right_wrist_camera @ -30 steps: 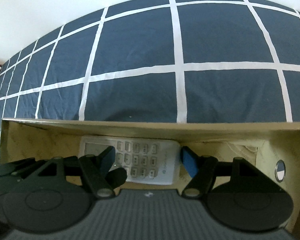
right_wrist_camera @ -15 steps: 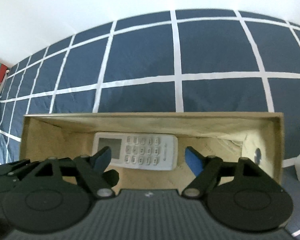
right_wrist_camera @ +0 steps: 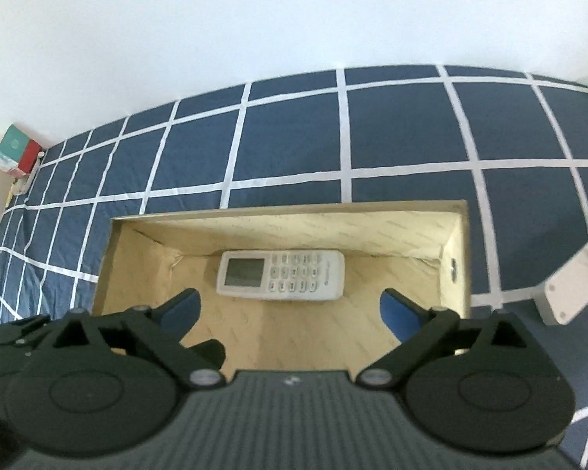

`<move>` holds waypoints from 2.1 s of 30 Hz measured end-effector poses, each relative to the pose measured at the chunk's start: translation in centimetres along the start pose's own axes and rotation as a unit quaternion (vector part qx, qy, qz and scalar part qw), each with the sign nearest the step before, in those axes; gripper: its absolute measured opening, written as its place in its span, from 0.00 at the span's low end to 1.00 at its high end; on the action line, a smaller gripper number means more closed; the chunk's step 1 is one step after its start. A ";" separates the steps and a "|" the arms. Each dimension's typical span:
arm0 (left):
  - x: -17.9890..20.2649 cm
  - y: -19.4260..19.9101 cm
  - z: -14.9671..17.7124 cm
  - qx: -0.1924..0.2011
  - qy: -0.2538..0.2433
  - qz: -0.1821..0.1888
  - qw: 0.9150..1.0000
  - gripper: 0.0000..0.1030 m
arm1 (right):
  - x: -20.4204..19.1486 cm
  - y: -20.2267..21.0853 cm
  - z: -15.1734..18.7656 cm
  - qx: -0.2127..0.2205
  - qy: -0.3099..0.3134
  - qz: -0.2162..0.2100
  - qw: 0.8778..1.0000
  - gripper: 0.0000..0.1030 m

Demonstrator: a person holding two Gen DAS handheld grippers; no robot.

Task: Organize objects
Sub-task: 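Open both tools to release the remotes and lift out of the box, then move both tools toward the white power strip on the bed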

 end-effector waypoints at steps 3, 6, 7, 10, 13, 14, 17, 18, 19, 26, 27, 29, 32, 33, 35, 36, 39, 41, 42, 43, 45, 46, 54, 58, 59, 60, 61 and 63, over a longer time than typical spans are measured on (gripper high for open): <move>0.6 1.1 0.9 0.006 -0.006 -0.003 1.000 0.93 | 0.2 1.6 0.8 0.012 -0.004 0.001 1.000 1.00; 1.2 2.3 1.9 0.010 -0.010 -0.005 1.000 1.00 | 0.5 3.4 1.6 0.025 -0.011 0.002 1.000 1.00; 1.4 2.7 2.2 0.013 -0.012 -0.006 1.000 1.00 | 0.7 3.9 1.8 0.029 -0.015 0.003 0.999 1.00; 2.3 3.8 3.2 0.019 -0.021 -0.004 1.000 1.00 | 1.0 5.5 2.8 0.039 -0.021 0.005 0.999 1.00; 3.0 4.7 4.1 0.023 -0.028 -0.002 0.999 1.00 | 1.5 7.1 3.9 0.050 -0.029 0.009 0.998 1.00; 3.3 4.9 4.4 0.024 -0.029 -0.001 0.999 1.00 | 1.7 7.7 4.3 0.053 -0.032 0.011 0.998 1.00; 4.0 5.6 5.3 0.025 -0.036 0.001 0.999 1.00 | 2.2 9.1 5.4 0.065 -0.041 0.017 0.997 1.00; 4.2 5.8 5.6 0.025 -0.038 0.003 0.999 1.00 | 2.5 9.6 5.8 0.068 -0.046 0.020 0.996 1.00; 4.5 5.9 6.0 0.026 -0.040 0.005 0.999 1.00 | 2.8 10.1 6.3 0.071 -0.051 0.021 0.996 1.00; 6.6 6.7 8.1 0.023 -0.066 0.019 0.997 1.00 | 4.5 13.1 9.5 0.094 -0.079 0.038 0.992 1.00; 7.0 6.8 8.4 0.024 -0.071 0.022 0.997 1.00 | 4.8 13.5 10.0 0.097 -0.084 0.041 0.991 1.00; 7.7 6.9 8.9 0.022 -0.080 0.025 0.996 1.00 | 5.5 14.1 10.9 0.100 -0.092 0.046 0.990 1.00; 9.0 6.8 9.8 0.019 -0.091 0.032 0.995 1.00 | 6.5 15.0 12.3 0.105 -0.104 0.055 0.988 1.00; 9.4 6.8 10.1 0.019 -0.095 0.034 0.995 1.00 | 6.8 15.2 12.8 0.104 -0.108 0.058 0.987 1.00; 10.4 6.6 10.7 0.016 -0.101 0.035 0.994 1.00 | 7.6 15.8 13.7 0.104 -0.113 0.062 0.986 1.00; 10.8 6.6 10.9 0.015 -0.103 0.036 0.994 1.00 | 8.0 16.1 14.1 0.104 -0.116 0.065 0.986 1.00; 12.1 6.3 11.4 0.011 -0.105 0.039 0.994 1.00 | 9.4 16.8 14.9 0.103 -0.124 0.070 0.984 1.00; 13.1 6.1 11.6 0.010 -0.103 0.037 0.994 1.00 | 10.6 17.2 15.3 0.102 -0.125 0.072 0.984 1.00; 13.6 6.0 11.6 0.011 -0.103 0.038 0.994 1.00 | 11.3 17.5 15.4 0.101 -0.125 0.075 0.984 1.00; 14.2 5.9 11.7 0.013 -0.101 0.037 0.994 1.00 | 11.9 17.7 15.5 0.101 -0.124 0.076 0.984 1.00; 15.3 5.6 11.6 0.013 -0.095 0.034 0.995 1.00 | 13.2 18.0 15.4 0.098 -0.118 0.078 0.985 1.00; 15.9 5.5 11.6 0.013 -0.090 0.032 0.995 1.00 | 13.9 18.2 15.3 0.095 -0.114 0.079 0.986 1.00; 21.1 4.4 10.7 0.022 -0.033 0.008 0.999 1.00 | 19.8 19.2 13.6 0.071 -0.074 0.067 0.993 1.00; 23.4 3.6 10.3 0.026 0.003 -0.001 1.000 1.00 | 22.8 19.5 12.0 0.055 -0.047 0.058 0.996 1.00; 23.9 3.5 10.2 0.027 0.009 -0.002 1.000 1.00 | 23.6 19.6 11.5 0.051 -0.039 0.057 0.996 1.00; 24.4 3.3 10.1 0.027 0.016 -0.008 0.999 1.00 | 24.2 19.7 11.0 0.049 -0.031 0.055 0.997 1.00; 24.9 3.1 10.1 0.029 0.023 -0.012 0.999 1.00 | 24.8 19.7 10.6 0.046 -0.022 0.055 0.997 1.00; 25.8 2.8 9.8 0.029 0.037 -0.018 0.999 1.00 | 25.9 19.8 9.6 0.041 -0.006 0.054 0.998 1.00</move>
Point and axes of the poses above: each gripper's, at about its wrist camera, not at the fingertips, and y roughly against the way its jaws point, x to its right, z to its underside, the point moved 3 cm from there along -y, roughly the way its jaws point, and after that the axes turned 1 degree about -x, right-handed, at the moved point
